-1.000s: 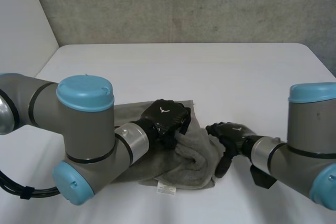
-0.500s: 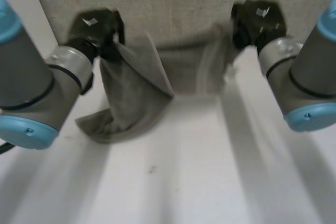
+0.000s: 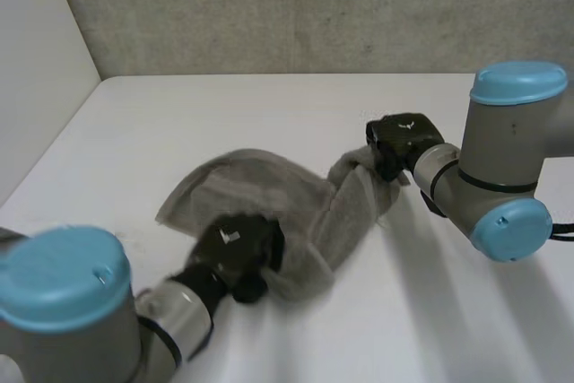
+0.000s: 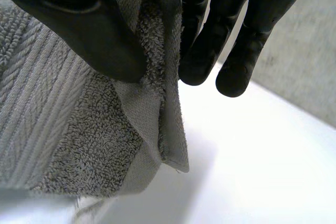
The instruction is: Fold the towel.
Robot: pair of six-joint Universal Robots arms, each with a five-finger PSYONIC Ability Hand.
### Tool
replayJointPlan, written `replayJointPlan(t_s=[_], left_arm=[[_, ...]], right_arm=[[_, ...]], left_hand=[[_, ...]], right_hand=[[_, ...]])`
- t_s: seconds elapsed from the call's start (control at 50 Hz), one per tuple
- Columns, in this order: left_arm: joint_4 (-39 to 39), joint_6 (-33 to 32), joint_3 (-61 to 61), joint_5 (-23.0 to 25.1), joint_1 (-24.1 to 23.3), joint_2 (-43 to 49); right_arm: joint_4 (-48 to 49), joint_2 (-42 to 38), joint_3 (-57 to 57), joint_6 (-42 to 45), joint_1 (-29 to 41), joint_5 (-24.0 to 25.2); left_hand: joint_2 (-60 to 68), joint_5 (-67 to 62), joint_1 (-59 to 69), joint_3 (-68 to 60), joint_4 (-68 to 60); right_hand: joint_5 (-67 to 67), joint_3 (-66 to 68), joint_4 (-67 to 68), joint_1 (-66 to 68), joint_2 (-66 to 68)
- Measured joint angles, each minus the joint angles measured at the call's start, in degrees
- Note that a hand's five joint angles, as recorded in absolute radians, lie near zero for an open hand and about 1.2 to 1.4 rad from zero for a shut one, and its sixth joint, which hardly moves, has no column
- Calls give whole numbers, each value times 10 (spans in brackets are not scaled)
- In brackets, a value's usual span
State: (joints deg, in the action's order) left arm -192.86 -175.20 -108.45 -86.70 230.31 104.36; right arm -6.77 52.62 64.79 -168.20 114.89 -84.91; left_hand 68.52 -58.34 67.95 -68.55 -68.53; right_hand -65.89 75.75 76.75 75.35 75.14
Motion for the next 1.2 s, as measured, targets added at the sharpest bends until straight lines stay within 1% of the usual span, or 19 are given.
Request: replayJointPlan(t_s=[0.04,0.08,0.1,0.12,0.16,0.18,0.22,0.26,0.28,0.42,0.5,0.64,0.7,0.72,0.82,0.9,1.02,1.12,1.2], left_arm=[[1,0,-6,0,-15,7],[3,1,-7,0,-26,9],[3,1,-6,-1,-33,9],[3,1,-5,-1,-41,9],[4,1,-1,-1,-50,7],[4,1,2,-2,-56,5],[3,-1,10,-3,-63,-2],[2,-2,18,-4,-66,-9],[1,-3,24,-5,-67,-14],[-3,-11,76,-4,-57,-30],[-2,-24,117,0,-46,-26],[0,-82,186,24,-34,26],[4,-129,226,59,-31,73],[4,-136,231,64,-30,80],[20,-205,292,126,-14,153],[39,-240,332,153,-7,197],[73,-278,377,166,-3,249],[88,-314,385,166,-2,271],[91,-343,383,165,-1,281]], right_arm=[[-12,-12,-16,6,-5,-2],[-17,-16,-25,10,-9,-3],[-19,-17,-30,12,-11,-4],[-21,-17,-34,13,-14,-4],[-22,-15,-38,15,-17,-5],[-23,-11,-39,16,-19,-6],[-27,-1,-38,16,-23,-6],[-32,10,-34,16,-26,-6],[-35,18,-30,15,-28,-6],[-49,88,28,14,-44,-1],[-41,135,84,15,-55,6],[-1,195,190,17,-85,30],[19,217,240,17,-101,49],[21,219,246,17,-103,52],[38,240,304,20,-122,77],[48,246,333,24,-132,88],[66,247,365,28,-147,93],[80,247,381,31,-157,93],[83,246,386,34,-162,93]], left_hand=[[-12,4,-3,12,12],[-92,81,-78,92,92],[-174,174,-170,173,174],[-244,243,-237,243,243],[-315,315,-312,314,314],[-361,358,-353,361,357],[-409,408,-401,406,407],[-444,445,-436,444,445],[-465,464,-457,465,464],[-492,493,-484,492,490],[-469,465,-462,469,470],[-422,420,-416,422,422],[-415,412,-409,415,415],[-413,411,-409,414,415],[-404,403,-399,404,404],[-379,378,-374,379,379],[-342,341,-337,342,342],[-284,284,-278,285,285],[-272,272,-266,272,272]], right_hand=[[0,0,0,0,0],[0,0,0,1,0],[21,-19,-22,-18,-18],[64,-63,-69,-64,-65],[124,-123,-131,-128,-121],[225,-230,-238,-228,-231],[443,-426,-431,-423,-430],[586,-566,-572,-565,-572],[622,-606,-613,-597,-602],[627,-619,-620,-621,-609],[627,-619,-620,-621,-609],[627,-619,-620,-622,-609],[627,-619,-620,-622,-609],[627,-619,-620,-622,-609],[627,-619,-620,-622,-609],[627,-619,-620,-622,-609],[627,-619,-620,-622,-609],[627,-619,-620,-622,-609],[627,-619,-620,-622,-609]])
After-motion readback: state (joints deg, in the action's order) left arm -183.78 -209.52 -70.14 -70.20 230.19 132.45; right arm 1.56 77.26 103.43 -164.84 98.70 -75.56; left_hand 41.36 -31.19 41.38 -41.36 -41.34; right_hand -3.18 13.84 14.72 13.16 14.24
